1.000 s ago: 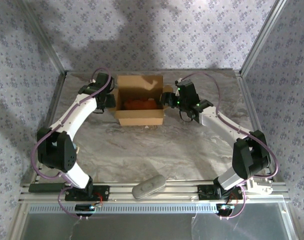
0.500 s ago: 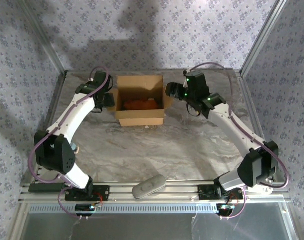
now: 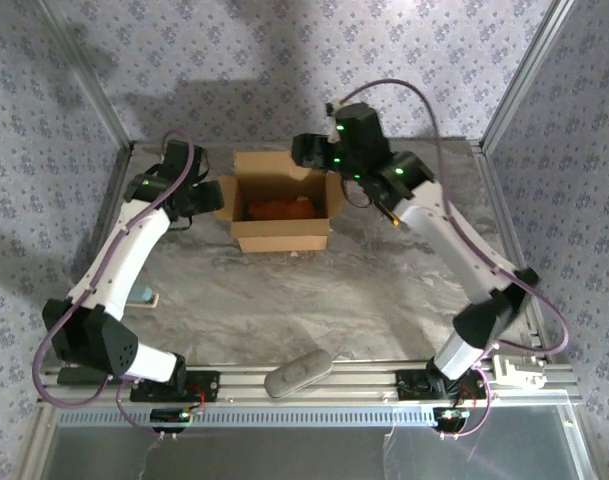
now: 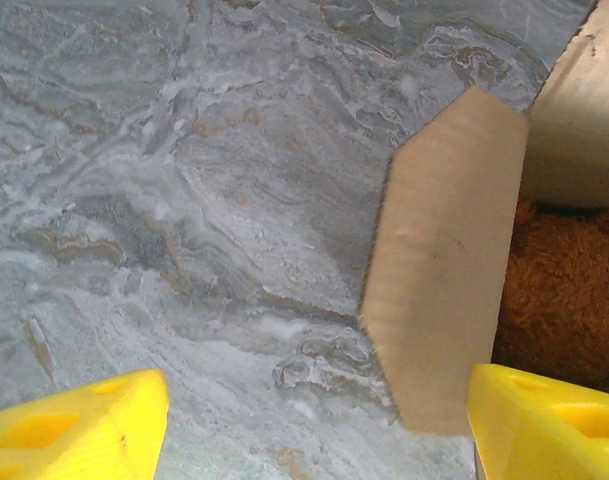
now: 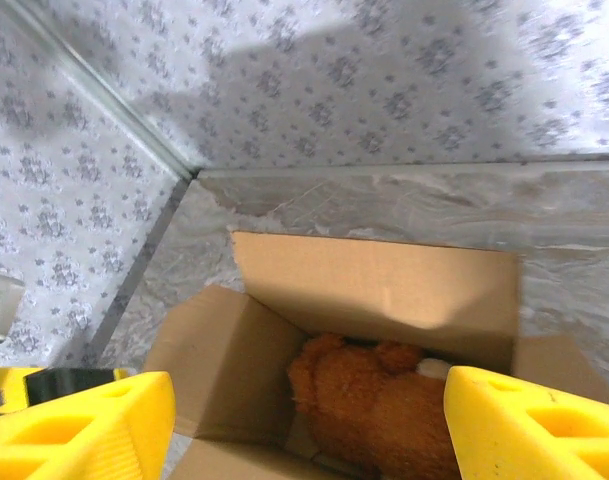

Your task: Unpack the express box

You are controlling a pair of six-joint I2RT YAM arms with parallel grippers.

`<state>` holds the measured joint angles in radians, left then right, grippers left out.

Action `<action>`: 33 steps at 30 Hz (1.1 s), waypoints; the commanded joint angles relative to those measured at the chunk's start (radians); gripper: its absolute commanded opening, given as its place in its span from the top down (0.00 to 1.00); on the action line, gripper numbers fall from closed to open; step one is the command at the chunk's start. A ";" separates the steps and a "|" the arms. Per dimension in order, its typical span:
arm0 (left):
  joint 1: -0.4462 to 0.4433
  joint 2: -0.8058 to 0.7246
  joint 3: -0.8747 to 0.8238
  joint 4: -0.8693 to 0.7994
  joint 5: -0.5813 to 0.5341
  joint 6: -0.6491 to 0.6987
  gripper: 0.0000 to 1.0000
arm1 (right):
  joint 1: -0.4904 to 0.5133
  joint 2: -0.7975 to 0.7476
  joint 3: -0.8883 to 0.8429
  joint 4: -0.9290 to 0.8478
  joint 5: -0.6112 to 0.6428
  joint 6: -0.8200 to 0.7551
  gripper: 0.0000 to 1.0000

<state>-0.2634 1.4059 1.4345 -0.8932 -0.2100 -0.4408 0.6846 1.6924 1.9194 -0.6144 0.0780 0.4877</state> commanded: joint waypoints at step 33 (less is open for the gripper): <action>0.127 -0.092 -0.069 0.002 0.152 0.021 0.21 | 0.085 0.591 0.129 -0.174 0.032 0.212 0.29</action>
<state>-0.1436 1.3293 1.3685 -0.8806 -0.0738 -0.4267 0.7620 2.2486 2.0781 -0.7906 0.0952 0.6662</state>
